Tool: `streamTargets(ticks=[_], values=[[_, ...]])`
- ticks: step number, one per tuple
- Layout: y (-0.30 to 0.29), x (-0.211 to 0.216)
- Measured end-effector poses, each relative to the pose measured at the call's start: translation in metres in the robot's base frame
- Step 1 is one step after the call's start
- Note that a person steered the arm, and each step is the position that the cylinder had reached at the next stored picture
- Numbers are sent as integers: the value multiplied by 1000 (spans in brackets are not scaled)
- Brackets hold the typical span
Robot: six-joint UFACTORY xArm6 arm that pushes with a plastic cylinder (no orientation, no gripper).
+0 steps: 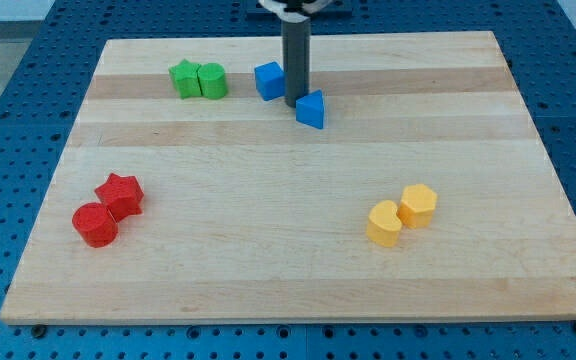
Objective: Arrange the blue blocks diagonally
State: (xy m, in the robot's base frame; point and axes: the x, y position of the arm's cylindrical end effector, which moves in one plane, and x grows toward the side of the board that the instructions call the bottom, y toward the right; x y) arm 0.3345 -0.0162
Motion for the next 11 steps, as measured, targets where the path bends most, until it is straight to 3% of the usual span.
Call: streamTargets(ticks=[3, 5, 6, 9, 10, 11], values=[[-59, -1], [17, -1], [21, -1], [-43, -18], [-19, -4], [40, -19]])
